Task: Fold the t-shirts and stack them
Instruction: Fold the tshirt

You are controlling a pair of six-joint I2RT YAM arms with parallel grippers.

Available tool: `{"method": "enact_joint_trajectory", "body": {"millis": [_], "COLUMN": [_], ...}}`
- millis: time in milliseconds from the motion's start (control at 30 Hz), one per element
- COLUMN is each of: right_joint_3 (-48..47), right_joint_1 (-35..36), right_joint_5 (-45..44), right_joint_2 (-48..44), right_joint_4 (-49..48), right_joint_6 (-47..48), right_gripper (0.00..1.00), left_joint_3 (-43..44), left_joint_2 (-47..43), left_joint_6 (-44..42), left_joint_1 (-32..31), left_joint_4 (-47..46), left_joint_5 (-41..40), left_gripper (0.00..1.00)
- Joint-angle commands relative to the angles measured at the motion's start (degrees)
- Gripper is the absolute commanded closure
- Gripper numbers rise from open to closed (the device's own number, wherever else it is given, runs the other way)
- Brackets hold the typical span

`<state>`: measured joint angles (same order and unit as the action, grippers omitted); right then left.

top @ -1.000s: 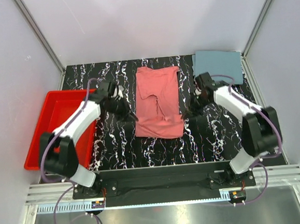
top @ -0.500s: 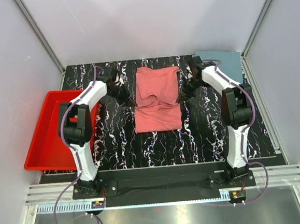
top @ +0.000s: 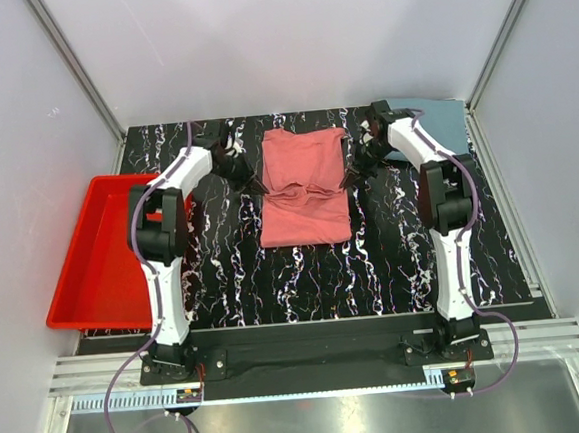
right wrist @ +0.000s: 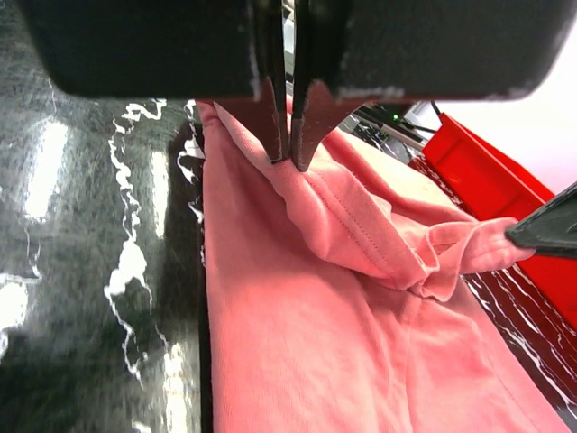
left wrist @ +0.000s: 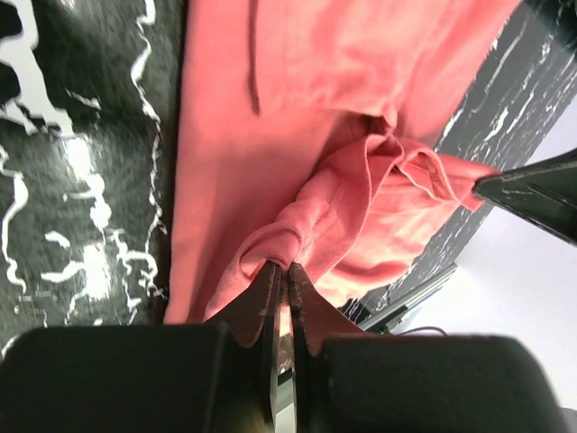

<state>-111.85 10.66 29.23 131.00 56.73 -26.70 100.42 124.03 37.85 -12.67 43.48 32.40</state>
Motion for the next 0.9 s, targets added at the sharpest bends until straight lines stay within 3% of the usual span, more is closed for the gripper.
{"method": "enact_joint_trajectory", "body": {"millis": [0,200,400,467,533,600,633,767,867], "right_joint_3": [-4.3,-9.5,-24.9,-28.4,-26.5,-18.9,-15.3,4.3,10.5], "right_joint_1": [-0.5,-1.8,-4.0,-4.1,-3.9,-3.0,-2.4,2.9,6.9], "right_joint_5": [2.2,2.2,-2.1,-5.5,-7.4,-7.3,-7.0,-1.9,-2.5], "right_joint_2": [1.9,7.0,13.0,12.1,7.6,1.2,-1.2,-9.5,-11.3], "right_joint_4": [1.9,1.6,9.0,13.2,13.2,11.4,8.1,-3.2,-11.0], "right_joint_6": [1.3,0.8,2.8,5.2,6.3,6.8,6.5,0.9,-3.0], "right_gripper": [1.0,0.9,0.64,0.53,0.51,0.49,0.48,0.53,0.55], "left_joint_3": [3.5,8.1,22.1,21.6,16.9,9.4,1.5,-11.7,-16.9], "left_joint_2": [1.3,4.6,8.5,5.4,2.1,-4.8,-6.9,-14.2,-15.3], "left_joint_6": [1.1,1.1,-3.2,-5.3,-6.8,-8.0,-8.0,-5.2,-3.0], "left_joint_1": [1.0,1.9,1.9,1.9,1.8,1.1,0.7,-3.6,-6.5], "left_joint_4": [-0.2,-0.1,7.1,8.5,8.5,4.7,0.2,-9.5,-16.7], "left_joint_5": [1.8,-1.1,-6.3,-8.7,-10.0,-7.5,-5.5,2.8,2.8], "left_gripper": [0.91,0.77,0.63,0.58,0.57,0.59,0.6,0.69,0.69]}}
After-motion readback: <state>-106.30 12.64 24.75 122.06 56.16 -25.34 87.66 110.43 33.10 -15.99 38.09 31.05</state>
